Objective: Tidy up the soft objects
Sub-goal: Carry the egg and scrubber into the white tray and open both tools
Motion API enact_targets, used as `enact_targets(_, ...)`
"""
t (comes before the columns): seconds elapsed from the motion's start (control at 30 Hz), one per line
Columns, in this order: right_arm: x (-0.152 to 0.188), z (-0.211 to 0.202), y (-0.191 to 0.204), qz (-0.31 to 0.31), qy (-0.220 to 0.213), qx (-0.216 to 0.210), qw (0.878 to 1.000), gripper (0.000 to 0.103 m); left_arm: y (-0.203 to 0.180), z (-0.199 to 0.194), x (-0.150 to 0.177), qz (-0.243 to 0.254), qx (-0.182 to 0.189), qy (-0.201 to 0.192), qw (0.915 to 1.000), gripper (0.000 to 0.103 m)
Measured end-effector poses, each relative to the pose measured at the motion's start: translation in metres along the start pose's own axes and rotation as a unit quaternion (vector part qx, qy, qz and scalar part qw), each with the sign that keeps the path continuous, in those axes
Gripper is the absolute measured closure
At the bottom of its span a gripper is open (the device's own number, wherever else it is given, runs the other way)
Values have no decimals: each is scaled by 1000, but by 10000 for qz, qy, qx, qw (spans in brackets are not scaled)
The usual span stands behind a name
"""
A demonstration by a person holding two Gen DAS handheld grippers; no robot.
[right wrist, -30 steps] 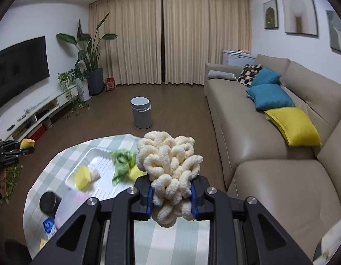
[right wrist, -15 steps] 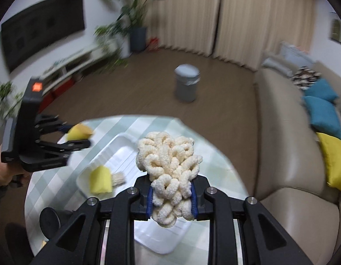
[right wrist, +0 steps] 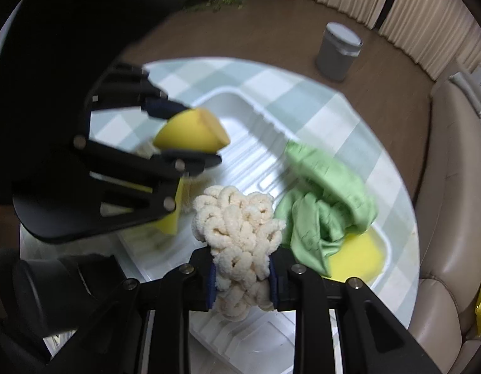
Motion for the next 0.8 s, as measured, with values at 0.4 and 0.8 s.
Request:
enact_targets(0.4, 16, 40, -6, -80, 474, 151, 9987, 72, -6, 16, 6, -96, 173, 156, 9997, 61)
enact_targets(0.8, 16, 27, -10, 26, 152, 113, 9998, 32, 7, -9, 2, -439, 207, -273, 9984, 30)
Point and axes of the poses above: each gripper's, at about its wrist camera, not at the fingertips, and z roughly the way its jaws point, y to its left, x to its underside, the point moved 3 cm from there along z, roughly the way its jaws point, and after that the axes turned 12 degrees about z, right-handed, at the moved point
